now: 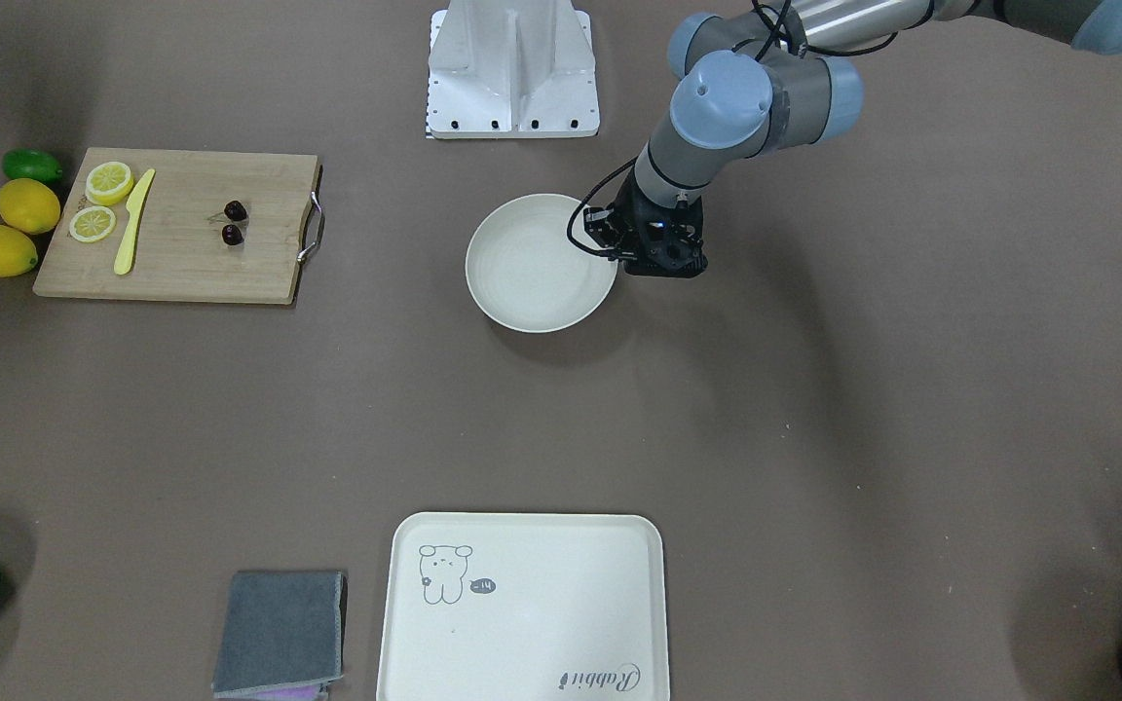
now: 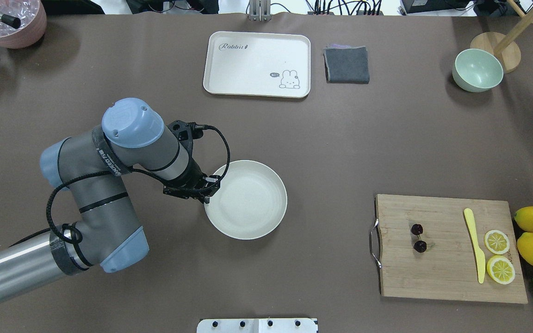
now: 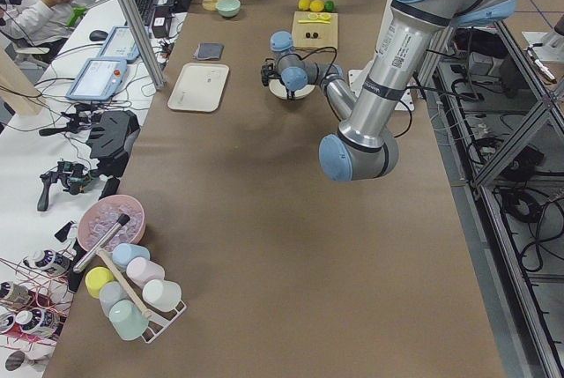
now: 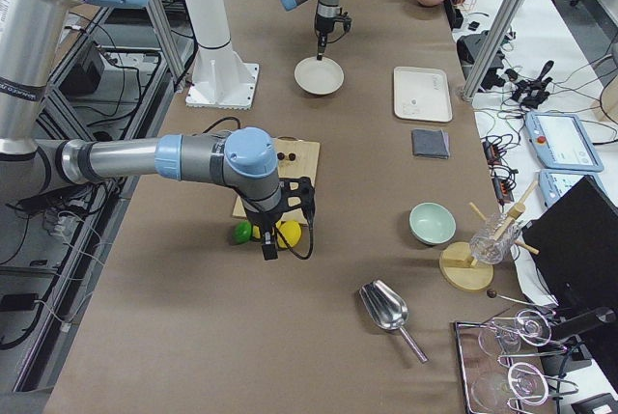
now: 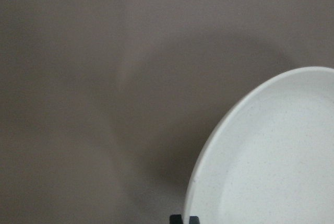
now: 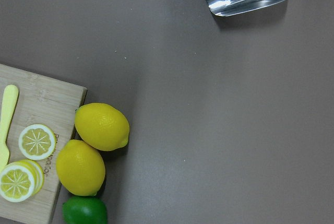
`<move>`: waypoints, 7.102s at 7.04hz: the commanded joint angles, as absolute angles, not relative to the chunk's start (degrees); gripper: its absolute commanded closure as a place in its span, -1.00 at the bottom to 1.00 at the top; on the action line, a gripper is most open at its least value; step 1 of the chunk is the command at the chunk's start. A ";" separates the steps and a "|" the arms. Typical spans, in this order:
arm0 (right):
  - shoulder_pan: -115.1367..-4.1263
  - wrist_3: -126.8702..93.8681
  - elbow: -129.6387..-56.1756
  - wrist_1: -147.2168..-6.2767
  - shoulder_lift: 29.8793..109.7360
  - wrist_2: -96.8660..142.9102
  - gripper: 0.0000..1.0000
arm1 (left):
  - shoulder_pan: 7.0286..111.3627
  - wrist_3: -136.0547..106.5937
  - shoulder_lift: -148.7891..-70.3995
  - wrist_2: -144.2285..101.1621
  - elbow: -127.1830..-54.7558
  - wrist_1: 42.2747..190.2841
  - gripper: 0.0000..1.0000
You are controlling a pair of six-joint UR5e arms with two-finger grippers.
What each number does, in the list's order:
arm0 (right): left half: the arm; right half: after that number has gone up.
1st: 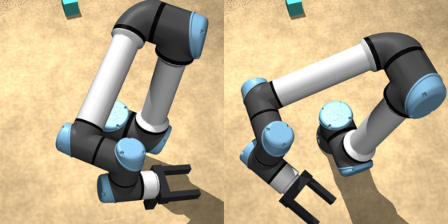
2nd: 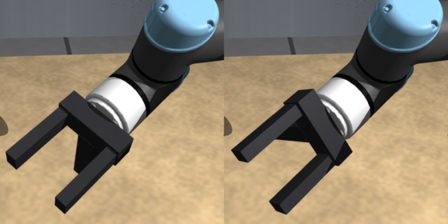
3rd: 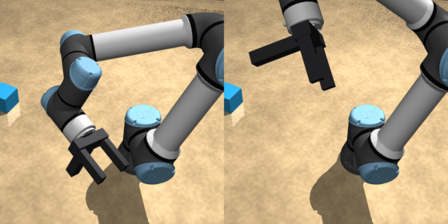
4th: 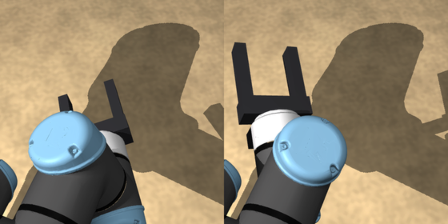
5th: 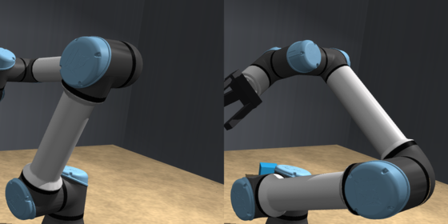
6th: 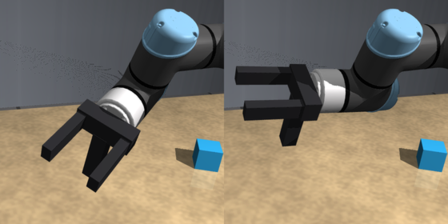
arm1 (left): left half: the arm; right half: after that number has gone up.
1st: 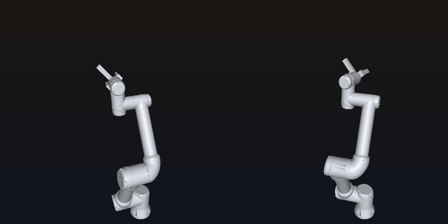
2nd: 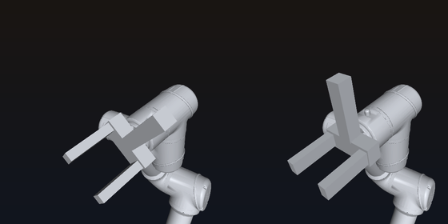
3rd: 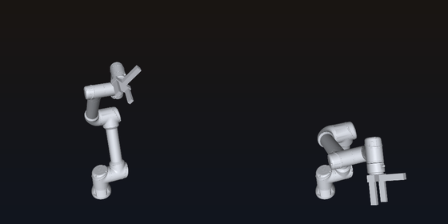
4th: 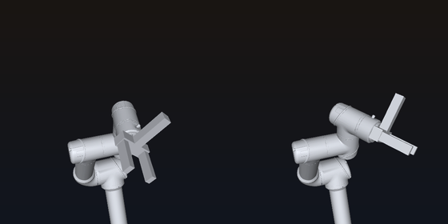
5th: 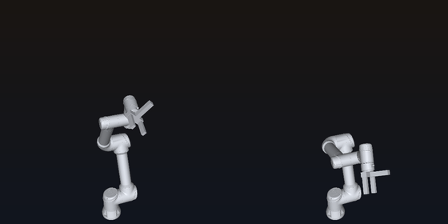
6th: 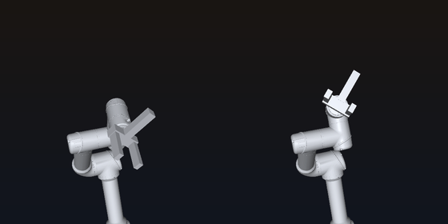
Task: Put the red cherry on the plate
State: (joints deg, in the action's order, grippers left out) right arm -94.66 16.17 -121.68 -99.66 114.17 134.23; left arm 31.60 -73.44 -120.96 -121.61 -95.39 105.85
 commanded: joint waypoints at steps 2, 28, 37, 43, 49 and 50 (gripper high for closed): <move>-94.66 16.17 -121.64 -99.67 114.17 134.21 -1.00 | 29.71 -75.85 -121.29 -119.09 -91.76 112.85 0.52; -60.08 -31.90 -135.33 -104.03 96.06 130.45 -0.99 | 87.80 -6.42 -80.60 -147.39 -97.55 98.61 -0.95; -29.71 -53.70 -123.32 -93.34 87.62 110.93 -0.90 | 88.24 -6.94 -79.28 -146.87 -99.92 97.13 -0.95; -23.39 -62.30 -114.96 -69.08 95.71 104.77 -0.48 | 89.91 -6.68 -78.75 -146.87 -100.37 97.03 -0.95; -25.39 -63.72 -124.17 -77.57 95.45 108.09 1.00 | 90.62 -6.59 -78.49 -146.87 -100.81 97.03 -0.95; -29.05 -62.94 -126.19 -82.74 92.84 112.28 1.00 | 90.62 -6.59 -78.40 -146.95 -100.98 97.03 -0.95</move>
